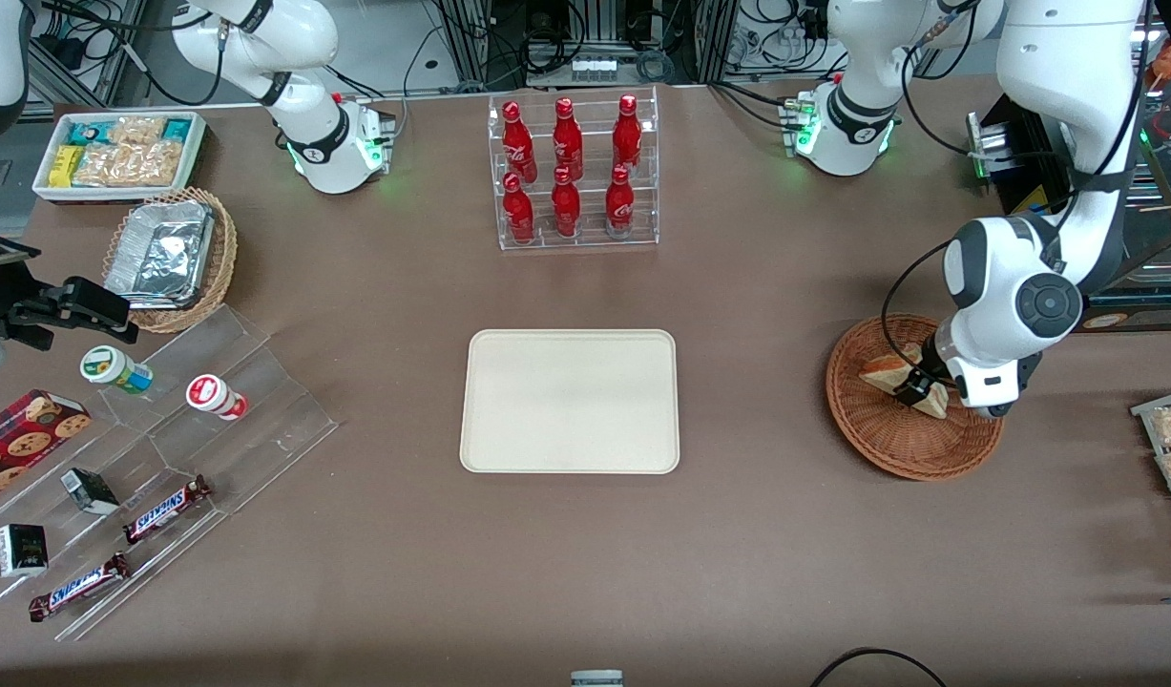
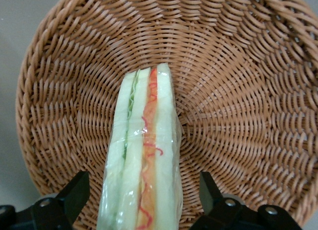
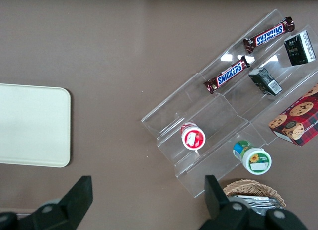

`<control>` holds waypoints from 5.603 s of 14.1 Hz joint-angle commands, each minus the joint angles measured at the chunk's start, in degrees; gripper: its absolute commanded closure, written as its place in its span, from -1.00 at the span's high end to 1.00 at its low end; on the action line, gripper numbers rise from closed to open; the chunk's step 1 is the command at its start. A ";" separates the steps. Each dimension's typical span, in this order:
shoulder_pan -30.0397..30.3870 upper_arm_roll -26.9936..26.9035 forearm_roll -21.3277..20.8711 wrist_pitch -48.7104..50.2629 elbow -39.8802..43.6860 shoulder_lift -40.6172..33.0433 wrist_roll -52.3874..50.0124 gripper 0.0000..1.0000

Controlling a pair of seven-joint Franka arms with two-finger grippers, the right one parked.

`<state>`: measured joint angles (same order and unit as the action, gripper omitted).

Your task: Place sandwich from basket to tray

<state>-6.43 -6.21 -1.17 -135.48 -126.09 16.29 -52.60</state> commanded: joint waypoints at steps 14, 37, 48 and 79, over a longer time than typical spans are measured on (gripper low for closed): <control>-7.96 1.02 -1.38 21.47 17.61 -2.49 -0.22 -0.45; -29.87 10.08 0.20 5.66 35.21 20.18 16.20 -0.55; -30.05 10.07 0.38 5.57 36.35 23.09 16.83 -0.42; -11.26 9.63 1.08 22.09 17.73 -10.65 30.60 1.00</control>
<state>-20.86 2.86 -0.78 -113.10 -102.28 11.88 -27.12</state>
